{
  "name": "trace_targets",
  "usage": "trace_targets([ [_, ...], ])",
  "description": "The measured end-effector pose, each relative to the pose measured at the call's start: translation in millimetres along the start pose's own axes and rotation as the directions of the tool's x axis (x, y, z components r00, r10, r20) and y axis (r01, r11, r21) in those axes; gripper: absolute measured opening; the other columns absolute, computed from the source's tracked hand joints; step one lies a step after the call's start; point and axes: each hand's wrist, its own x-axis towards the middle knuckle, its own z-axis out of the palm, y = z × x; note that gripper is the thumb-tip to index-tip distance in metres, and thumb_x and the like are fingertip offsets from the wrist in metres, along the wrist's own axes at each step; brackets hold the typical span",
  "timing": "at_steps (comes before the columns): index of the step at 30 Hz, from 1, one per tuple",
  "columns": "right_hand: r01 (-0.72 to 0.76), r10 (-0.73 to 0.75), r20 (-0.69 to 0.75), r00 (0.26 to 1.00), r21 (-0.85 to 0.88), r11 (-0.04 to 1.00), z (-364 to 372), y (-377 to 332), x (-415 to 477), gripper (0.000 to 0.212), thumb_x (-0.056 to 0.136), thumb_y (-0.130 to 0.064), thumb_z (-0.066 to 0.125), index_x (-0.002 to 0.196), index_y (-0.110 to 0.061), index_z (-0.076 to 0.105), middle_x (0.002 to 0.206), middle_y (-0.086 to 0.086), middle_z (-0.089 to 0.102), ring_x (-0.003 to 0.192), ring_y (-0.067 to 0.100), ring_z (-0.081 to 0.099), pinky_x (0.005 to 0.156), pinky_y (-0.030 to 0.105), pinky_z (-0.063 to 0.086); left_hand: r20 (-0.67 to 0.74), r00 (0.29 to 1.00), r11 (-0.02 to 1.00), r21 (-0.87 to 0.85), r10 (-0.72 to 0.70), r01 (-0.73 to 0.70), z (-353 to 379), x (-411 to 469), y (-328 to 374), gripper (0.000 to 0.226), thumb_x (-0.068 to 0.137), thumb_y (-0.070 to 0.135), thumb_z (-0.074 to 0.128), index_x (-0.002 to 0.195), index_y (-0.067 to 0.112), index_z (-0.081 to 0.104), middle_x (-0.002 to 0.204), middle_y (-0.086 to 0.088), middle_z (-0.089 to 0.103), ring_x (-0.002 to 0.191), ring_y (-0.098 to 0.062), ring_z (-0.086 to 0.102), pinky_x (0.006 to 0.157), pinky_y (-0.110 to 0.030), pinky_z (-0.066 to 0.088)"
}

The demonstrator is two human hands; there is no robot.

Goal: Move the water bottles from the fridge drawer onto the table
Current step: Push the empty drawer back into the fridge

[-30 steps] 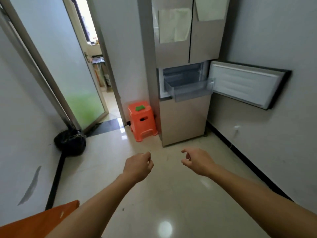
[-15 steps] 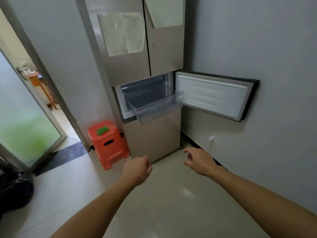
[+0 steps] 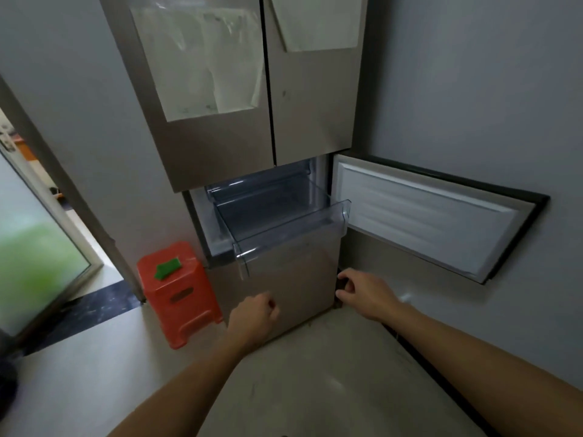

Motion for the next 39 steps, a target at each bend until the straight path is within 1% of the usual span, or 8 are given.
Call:
trace_targets([
  [8, -0.161, 0.170, -0.006, 0.985, 0.291, 0.943, 12, 6, 149, 0.039, 0.083, -0.037, 0.070, 0.117, -0.020, 0.061, 0.082, -0.006, 0.060, 0.076, 0.012, 0.060, 0.067, 0.027, 0.047, 0.109, 0.988, 0.910, -0.390, -0.108, 0.143, -3, 142, -22, 0.023, 0.093, 0.031, 0.053, 0.080, 0.013, 0.058, 0.071, -0.006, 0.060, 0.066, -0.023, 0.060, 0.066, -0.038, 0.051],
  [12, -0.240, 0.251, 0.027, 0.968, 0.403, 0.883, 22, 23, 204, 0.035, 0.086, -0.034, 0.068, 0.114, -0.013, 0.063, 0.082, 0.001, 0.060, 0.080, 0.023, 0.066, 0.076, 0.040, 0.055, 0.274, 0.925, 0.562, -0.736, -0.264, 0.378, -3, 183, -18, 0.021, 0.099, 0.025, 0.046, 0.089, 0.008, 0.055, 0.061, -0.010, 0.053, 0.045, -0.019, 0.050, 0.044, -0.025, 0.039],
  [14, -0.294, 0.302, 0.064, 0.951, 0.483, 0.824, 24, 27, 228, 0.026, 0.092, -0.030, 0.061, 0.112, -0.012, 0.061, 0.089, 0.005, 0.063, 0.074, 0.021, 0.067, 0.064, 0.034, 0.054, 0.383, 0.857, 0.331, -0.805, -0.345, 0.493, 6, 199, -19, 0.023, 0.100, 0.030, 0.045, 0.097, 0.010, 0.055, 0.063, -0.011, 0.056, 0.040, -0.018, 0.051, 0.040, -0.021, 0.038],
  [21, -0.514, 0.591, 0.349, 0.727, 0.847, 0.133, 18, 64, 311, 0.022, 0.103, -0.027, 0.038, 0.119, -0.019, 0.051, 0.103, 0.018, 0.067, 0.066, 0.021, 0.068, 0.049, 0.028, 0.049, 0.408, 0.770, -0.067, -0.899, -0.490, 0.433, 39, 233, -15, 0.041, 0.103, 0.043, 0.024, 0.121, 0.014, 0.047, 0.079, -0.014, 0.063, 0.044, -0.018, 0.055, 0.038, -0.022, 0.040],
  [24, -0.519, 0.578, 0.446, 0.684, 0.853, -0.045, 8, 83, 342, 0.017, 0.101, -0.012, 0.038, 0.115, -0.014, 0.048, 0.098, 0.023, 0.068, 0.057, 0.021, 0.065, 0.051, 0.029, 0.049, 0.389, 0.744, -0.153, -0.917, -0.543, 0.368, 48, 247, -11, 0.049, 0.103, 0.042, 0.020, 0.125, 0.007, 0.047, 0.089, -0.015, 0.065, 0.056, -0.024, 0.056, 0.042, -0.025, 0.043],
  [28, -0.567, 0.529, 0.494, 0.690, 0.823, -0.030, 12, 95, 370, 0.022, 0.096, 0.000, 0.041, 0.109, -0.015, 0.051, 0.076, 0.016, 0.071, 0.057, 0.018, 0.061, 0.043, 0.024, 0.043, 0.363, 0.720, -0.212, -0.931, -0.591, 0.296, 60, 263, -3, 0.052, 0.102, 0.046, 0.017, 0.118, 0.008, 0.049, 0.094, -0.011, 0.066, 0.054, -0.021, 0.056, 0.039, -0.024, 0.044],
  [35, -0.578, 0.402, 0.547, 0.734, 0.814, -0.051, 15, 94, 393, 0.021, 0.100, -0.005, 0.036, 0.114, -0.015, 0.047, 0.093, 0.014, 0.071, 0.054, 0.018, 0.060, 0.045, 0.024, 0.038, 0.318, 0.709, -0.275, -0.945, -0.630, 0.180, 56, 291, -4, 0.056, 0.101, 0.048, 0.014, 0.104, 0.010, 0.055, 0.102, -0.011, 0.066, 0.074, -0.024, 0.057, 0.059, -0.032, 0.045],
  [39, -0.602, 0.310, 0.594, 0.743, 0.795, -0.080, 6, 83, 419, 0.027, 0.103, -0.035, 0.034, 0.102, -0.016, 0.054, 0.104, 0.014, 0.071, 0.069, 0.020, 0.061, 0.051, 0.026, 0.039, 0.300, 0.708, -0.260, -0.951, -0.640, 0.168, 35, 324, -25, 0.054, 0.102, 0.046, 0.015, 0.118, 0.009, 0.051, 0.106, -0.008, 0.065, 0.083, -0.023, 0.059, 0.063, -0.031, 0.049],
])
